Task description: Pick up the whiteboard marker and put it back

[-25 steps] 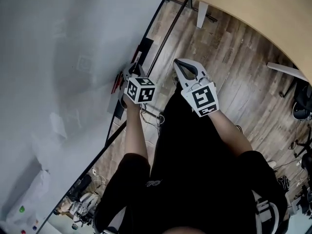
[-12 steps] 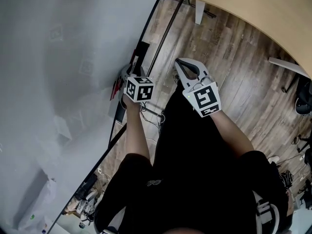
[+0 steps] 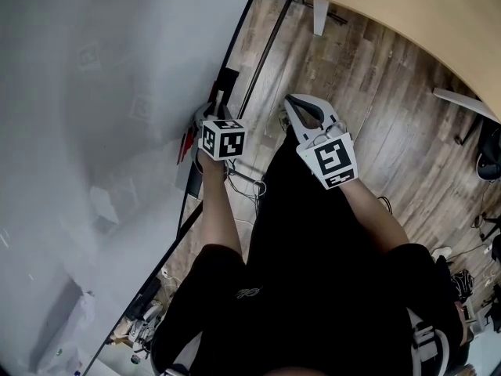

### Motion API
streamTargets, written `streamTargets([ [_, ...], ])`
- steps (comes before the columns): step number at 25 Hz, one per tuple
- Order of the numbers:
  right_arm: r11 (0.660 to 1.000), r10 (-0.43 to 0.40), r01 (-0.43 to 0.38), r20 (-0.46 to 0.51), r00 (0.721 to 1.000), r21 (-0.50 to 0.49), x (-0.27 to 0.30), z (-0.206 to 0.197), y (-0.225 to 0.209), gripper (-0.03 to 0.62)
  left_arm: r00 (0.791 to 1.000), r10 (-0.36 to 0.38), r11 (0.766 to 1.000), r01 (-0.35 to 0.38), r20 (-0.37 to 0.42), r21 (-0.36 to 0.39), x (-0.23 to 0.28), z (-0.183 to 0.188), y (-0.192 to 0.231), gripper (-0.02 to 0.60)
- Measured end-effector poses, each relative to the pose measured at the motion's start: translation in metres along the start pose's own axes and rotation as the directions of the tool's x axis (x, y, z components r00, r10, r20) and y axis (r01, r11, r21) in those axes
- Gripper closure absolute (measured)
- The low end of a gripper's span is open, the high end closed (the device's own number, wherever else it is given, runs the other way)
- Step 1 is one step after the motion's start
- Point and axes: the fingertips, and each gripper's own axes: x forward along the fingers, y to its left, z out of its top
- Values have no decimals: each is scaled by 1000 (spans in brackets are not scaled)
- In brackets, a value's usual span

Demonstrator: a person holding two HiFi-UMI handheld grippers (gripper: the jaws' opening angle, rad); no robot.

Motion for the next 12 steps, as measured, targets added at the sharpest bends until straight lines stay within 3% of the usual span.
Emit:
streamTargets([
  [7, 1000, -13, 13, 8, 1000, 1, -2, 0, -3, 593, 1000, -14, 996, 16, -25, 82, 2, 0, -3, 518],
  [12, 1000, -15, 15, 14, 1000, -2, -10, 1, -5, 592, 1000, -8, 996, 9, -10, 84, -1, -2, -4, 518],
])
